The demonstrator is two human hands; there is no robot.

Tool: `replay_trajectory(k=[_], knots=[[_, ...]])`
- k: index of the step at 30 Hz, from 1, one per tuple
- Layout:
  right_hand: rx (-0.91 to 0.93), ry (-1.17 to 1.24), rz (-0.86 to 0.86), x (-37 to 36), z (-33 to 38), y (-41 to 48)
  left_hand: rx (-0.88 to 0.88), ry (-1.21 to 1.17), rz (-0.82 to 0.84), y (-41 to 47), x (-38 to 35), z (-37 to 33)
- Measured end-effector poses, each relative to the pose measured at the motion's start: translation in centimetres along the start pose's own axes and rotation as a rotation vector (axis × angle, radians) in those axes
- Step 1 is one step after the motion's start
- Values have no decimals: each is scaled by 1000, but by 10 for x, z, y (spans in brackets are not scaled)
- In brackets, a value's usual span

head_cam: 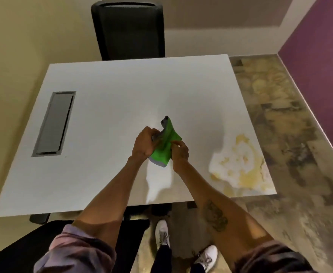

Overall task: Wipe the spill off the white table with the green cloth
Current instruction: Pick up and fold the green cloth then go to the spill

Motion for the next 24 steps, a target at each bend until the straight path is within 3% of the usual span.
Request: replay_trajectory(k=[6,11,15,21,24], knots=[[-21,48,-156,138,-8,17,-234,72,94,-20,-102,-117],[1,230,-203,234,-17,19,-471,173,186,-55,-183,-201],[58,103,-393,315,-24,19,-588,190,242,-85,-233,-251],[-19,-179,-679,406,-51,1,-715,136,357,-126,-292,-291],[19,-63,-730,424,-73,-8,-799,127,404,-145,-314,-299]])
Point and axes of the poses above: each hand's wrist, its own y-axis towards the middle knuckle, its own x-axis out of the back of the hand, z = x × y, the point moved 9 cm from there along y, towards the middle knuckle, and after that the axes turned 1 degree about -z, right-handed, at the moved point
